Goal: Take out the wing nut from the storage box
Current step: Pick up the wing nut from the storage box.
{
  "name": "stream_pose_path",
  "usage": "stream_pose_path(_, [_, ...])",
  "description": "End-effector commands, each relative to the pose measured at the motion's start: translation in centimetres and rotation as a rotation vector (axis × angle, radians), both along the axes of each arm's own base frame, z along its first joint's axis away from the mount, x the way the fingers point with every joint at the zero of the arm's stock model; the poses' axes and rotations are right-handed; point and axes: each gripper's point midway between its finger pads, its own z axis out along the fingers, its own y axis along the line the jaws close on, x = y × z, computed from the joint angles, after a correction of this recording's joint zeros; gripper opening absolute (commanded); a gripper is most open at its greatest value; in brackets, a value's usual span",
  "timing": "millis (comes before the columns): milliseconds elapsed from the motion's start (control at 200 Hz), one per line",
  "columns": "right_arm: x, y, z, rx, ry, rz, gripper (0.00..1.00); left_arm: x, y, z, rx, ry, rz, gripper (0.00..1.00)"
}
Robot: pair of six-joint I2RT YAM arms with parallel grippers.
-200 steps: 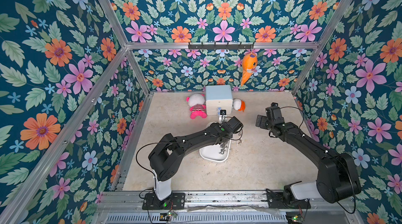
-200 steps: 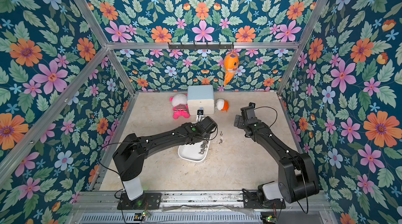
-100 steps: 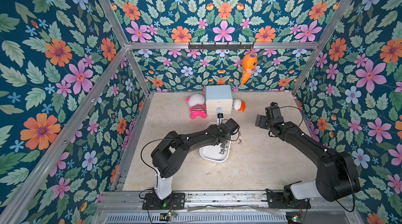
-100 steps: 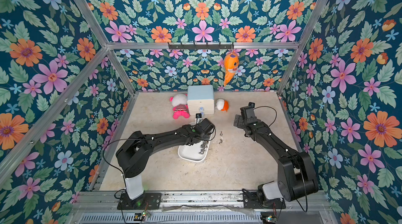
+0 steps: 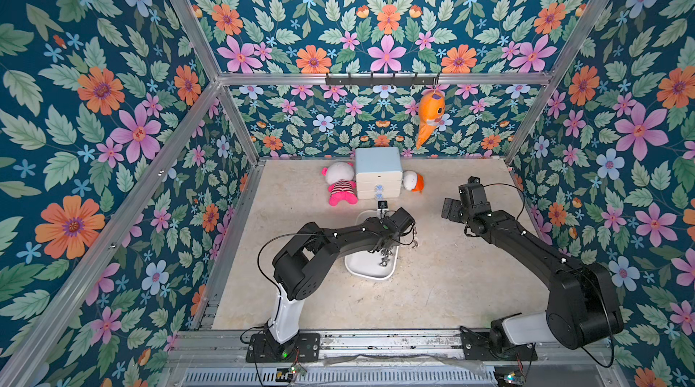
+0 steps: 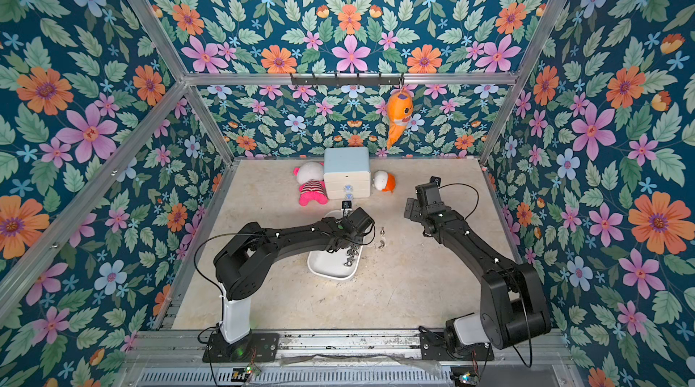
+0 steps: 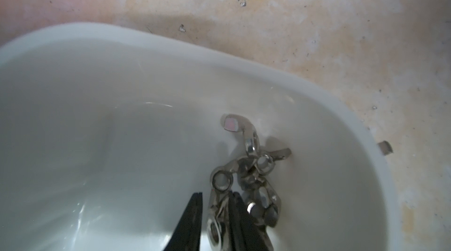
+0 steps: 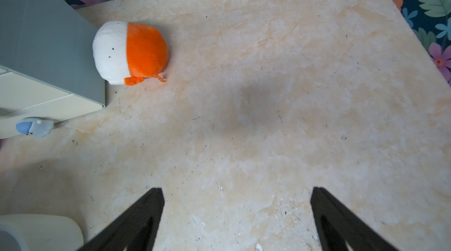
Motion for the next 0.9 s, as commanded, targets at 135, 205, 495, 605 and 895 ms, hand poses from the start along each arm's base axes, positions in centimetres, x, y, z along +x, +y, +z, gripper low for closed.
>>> stream_pose_path(135, [0.0, -0.11, 0.22, -0.001, -0.008, -0.008, 0.99, 0.26, 0.19, -0.21, -0.001, 0.003, 0.013, 0.24])
stream_pose_path(205, [-0.05, -0.07, 0.15, -0.001, -0.006, -0.006, 0.99, 0.3, 0.25, -0.4, 0.002, 0.005, 0.014, 0.22])
stream_pose_path(495, [-0.15, -0.16, 0.23, 0.0, -0.008, -0.009, 0.99, 0.44, 0.2, -0.56, 0.001, 0.009, 0.009, 0.17])
stream_pose_path(605, [-0.15, -0.14, 0.2, -0.001, -0.008, -0.008, 0.99, 0.49, 0.17, -0.49, 0.0, 0.007, 0.009, 0.13])
stream_pose_path(895, [-0.23, -0.15, 0.15, 0.0, -0.007, -0.009, 0.99, 0.44, 0.24, -0.4, 0.002, 0.007, 0.009, 0.08])
